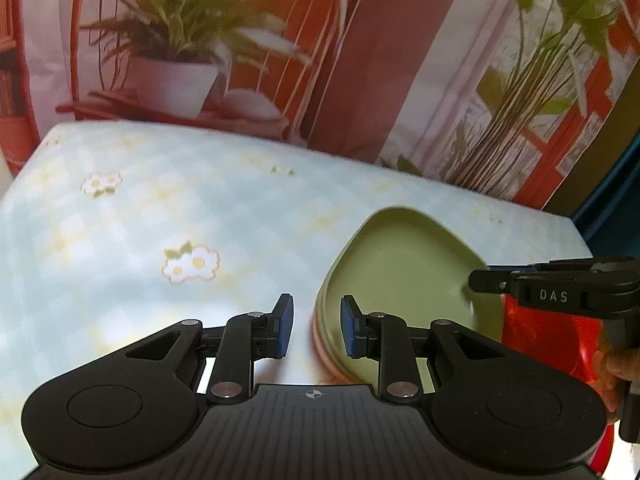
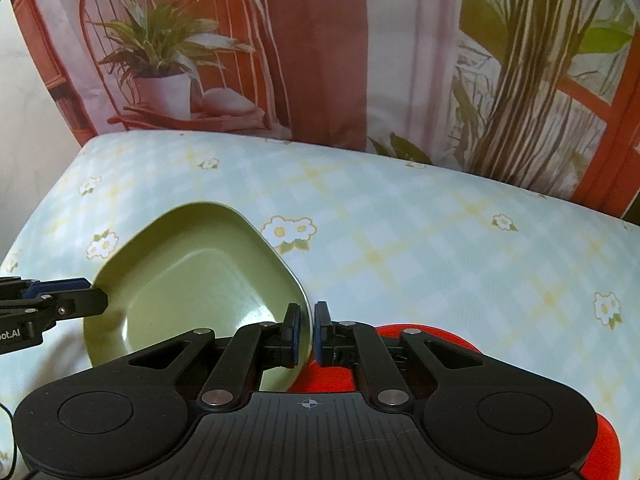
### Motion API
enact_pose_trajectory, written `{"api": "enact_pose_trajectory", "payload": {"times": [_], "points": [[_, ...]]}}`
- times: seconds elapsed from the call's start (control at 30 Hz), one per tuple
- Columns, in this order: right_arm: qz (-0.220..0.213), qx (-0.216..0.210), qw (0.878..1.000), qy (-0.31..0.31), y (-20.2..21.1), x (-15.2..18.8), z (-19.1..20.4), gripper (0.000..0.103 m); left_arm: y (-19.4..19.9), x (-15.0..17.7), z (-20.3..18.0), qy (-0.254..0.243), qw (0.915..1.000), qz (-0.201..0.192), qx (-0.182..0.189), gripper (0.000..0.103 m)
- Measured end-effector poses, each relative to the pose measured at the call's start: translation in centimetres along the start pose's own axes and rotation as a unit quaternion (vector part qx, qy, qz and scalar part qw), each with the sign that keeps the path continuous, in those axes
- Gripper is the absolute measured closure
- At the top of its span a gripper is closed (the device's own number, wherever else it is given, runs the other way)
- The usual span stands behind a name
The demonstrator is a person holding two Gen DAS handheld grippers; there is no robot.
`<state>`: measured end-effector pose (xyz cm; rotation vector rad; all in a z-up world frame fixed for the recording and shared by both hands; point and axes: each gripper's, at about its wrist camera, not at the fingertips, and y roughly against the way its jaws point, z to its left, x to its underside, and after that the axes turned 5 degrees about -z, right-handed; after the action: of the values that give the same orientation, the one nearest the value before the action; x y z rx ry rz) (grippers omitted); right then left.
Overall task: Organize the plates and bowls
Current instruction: 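Lower the plate stack onto the table and open the left tool, then move the open left tool to the rim of a red bowl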
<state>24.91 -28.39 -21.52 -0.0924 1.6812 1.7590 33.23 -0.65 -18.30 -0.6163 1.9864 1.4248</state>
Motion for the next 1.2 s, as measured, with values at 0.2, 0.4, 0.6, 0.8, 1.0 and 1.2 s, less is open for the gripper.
{"api": "enact_pose_trajectory", "payload": {"times": [0.2,0.4,0.6,0.8,1.0,1.2], "points": [[-0.036,-0.006,0.999,0.004,2.4,-0.4,0.0,0.085,1.7,-0.9,-1.6,-0.018,0.9996,-0.02,-0.002,0.075],[-0.068,-0.006,0.998,0.006,5.5,-0.4,-0.8,0.085,3.4,-1.2,-3.7,-0.032,0.9989,-0.033,0.002,0.075],[-0.082,-0.001,0.997,-0.002,7.8,0.8,-2.6,0.085,4.0,-1.0,-6.1,-0.046,0.9983,-0.034,0.007,0.075],[-0.091,0.009,0.996,-0.011,9.9,2.4,-5.5,0.085,3.7,-0.7,-8.7,-0.061,0.9974,-0.034,0.018,0.075],[-0.098,0.022,0.995,-0.027,11.4,3.6,-9.0,0.085,2.9,-0.2,-11.2,-0.074,0.9964,-0.025,0.03,0.075],[-0.101,0.039,0.993,-0.051,12.4,5.2,-12.8,0.085,2.1,0.0,-13.2,-0.082,0.9956,-0.016,0.042,0.075]]}}
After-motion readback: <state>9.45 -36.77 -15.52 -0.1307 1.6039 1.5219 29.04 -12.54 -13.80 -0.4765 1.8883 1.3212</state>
